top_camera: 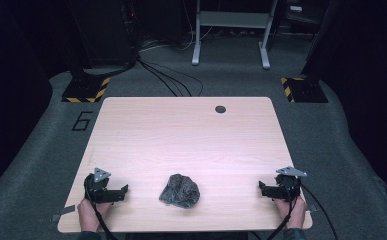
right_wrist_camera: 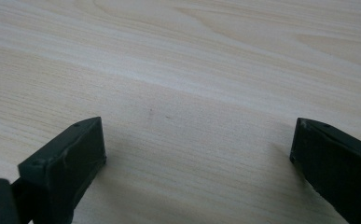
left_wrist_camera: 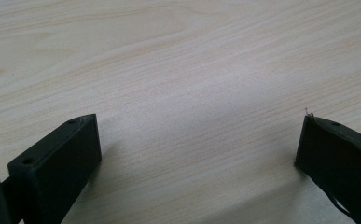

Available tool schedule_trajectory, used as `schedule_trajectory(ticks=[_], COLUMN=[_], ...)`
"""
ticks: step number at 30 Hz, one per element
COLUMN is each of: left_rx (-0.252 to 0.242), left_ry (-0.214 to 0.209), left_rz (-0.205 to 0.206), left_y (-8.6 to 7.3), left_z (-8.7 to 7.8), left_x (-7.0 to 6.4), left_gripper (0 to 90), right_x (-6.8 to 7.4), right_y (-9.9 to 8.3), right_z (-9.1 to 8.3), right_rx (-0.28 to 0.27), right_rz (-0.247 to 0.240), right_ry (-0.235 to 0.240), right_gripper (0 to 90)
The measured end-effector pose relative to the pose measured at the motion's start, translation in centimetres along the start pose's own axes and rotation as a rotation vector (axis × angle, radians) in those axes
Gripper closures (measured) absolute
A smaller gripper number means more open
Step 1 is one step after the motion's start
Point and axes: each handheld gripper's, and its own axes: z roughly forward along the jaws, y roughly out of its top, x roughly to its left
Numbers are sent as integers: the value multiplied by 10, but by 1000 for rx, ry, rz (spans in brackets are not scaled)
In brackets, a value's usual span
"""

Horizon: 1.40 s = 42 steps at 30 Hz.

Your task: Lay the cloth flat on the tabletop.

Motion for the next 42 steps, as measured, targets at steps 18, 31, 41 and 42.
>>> schedule_trajectory(ticks=[18, 31, 41, 42], left_rx=[-15, -89, -88, -84], left_ry=[-50, -222, -293, -304], left_rz=[-16, 58, 98, 100], left_y=[5, 32, 33, 33], left_z=[-9, -25, -19, -18], left_x=[1, -44, -65, -68], left_gripper=[0, 0, 0, 0], right_x=[1, 0, 1, 1], right_y=[1, 0, 0, 0], right_z=[0, 0, 0, 0], right_rx=[-1, 0, 0, 0], right_rz=[6, -4, -1, 0], right_ry=[-1, 1, 1, 1], right_gripper=[31, 36, 39, 40])
